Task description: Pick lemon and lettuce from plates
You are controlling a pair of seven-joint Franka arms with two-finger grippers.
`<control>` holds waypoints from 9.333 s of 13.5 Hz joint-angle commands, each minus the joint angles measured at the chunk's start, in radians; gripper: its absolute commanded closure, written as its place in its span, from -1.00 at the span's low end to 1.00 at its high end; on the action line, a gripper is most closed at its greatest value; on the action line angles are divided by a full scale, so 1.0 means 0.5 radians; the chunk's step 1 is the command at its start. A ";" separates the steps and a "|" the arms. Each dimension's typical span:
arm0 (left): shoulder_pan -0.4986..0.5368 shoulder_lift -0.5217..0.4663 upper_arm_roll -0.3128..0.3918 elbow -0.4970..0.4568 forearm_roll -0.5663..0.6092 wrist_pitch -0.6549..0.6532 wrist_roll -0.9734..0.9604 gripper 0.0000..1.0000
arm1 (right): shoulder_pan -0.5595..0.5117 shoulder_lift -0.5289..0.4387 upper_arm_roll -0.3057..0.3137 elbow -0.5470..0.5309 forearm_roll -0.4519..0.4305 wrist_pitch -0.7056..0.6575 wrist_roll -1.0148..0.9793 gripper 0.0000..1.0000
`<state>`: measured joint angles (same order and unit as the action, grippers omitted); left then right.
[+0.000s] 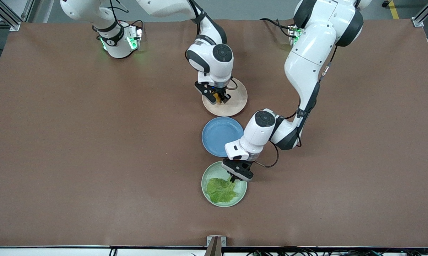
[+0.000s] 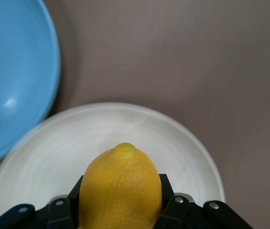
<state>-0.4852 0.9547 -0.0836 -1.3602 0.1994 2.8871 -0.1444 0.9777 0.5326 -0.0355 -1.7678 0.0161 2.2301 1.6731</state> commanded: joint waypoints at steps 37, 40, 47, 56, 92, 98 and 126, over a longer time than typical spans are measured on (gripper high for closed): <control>0.848 -1.219 0.017 -1.584 0.184 -0.844 -0.223 0.46 | -1.790 -0.178 0.053 -0.714 0.017 0.565 -3.521 -0.99; 0.896 -1.234 0.008 -1.544 0.181 -0.853 -0.214 -1.00 | -1.790 -0.191 0.046 -0.445 0.014 0.254 -3.506 -1.00; 0.888 -1.332 -0.005 -1.269 0.147 -1.134 -0.334 -1.00 | -1.912 -0.206 0.034 0.316 0.005 -0.673 -3.509 -1.00; 0.961 -1.501 -0.069 -0.931 0.135 -1.518 -0.408 -1.00 | -2.081 -0.218 -0.009 1.013 -0.035 -1.398 -3.503 -1.00; 1.019 -2.090 -0.026 -0.344 -0.408 -2.924 0.212 -1.00 | -1.986 -1.292 -0.089 0.060 -0.026 -1.276 -3.503 -1.00; 1.019 -2.112 -0.032 -0.360 -0.408 -2.961 0.212 -1.00 | -1.986 -1.301 -0.085 0.066 -0.017 -1.260 -3.509 -1.00; 1.016 -2.093 -0.063 -0.354 -0.396 -2.945 0.234 -1.00 | -1.965 -1.332 -0.064 0.090 -0.005 -1.306 -3.564 -1.00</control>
<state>0.0181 -0.0831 -0.1116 -1.5394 0.0176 1.4171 -0.0429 -0.0051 -0.1020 -0.0708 -1.6962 0.0131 1.5729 -0.1024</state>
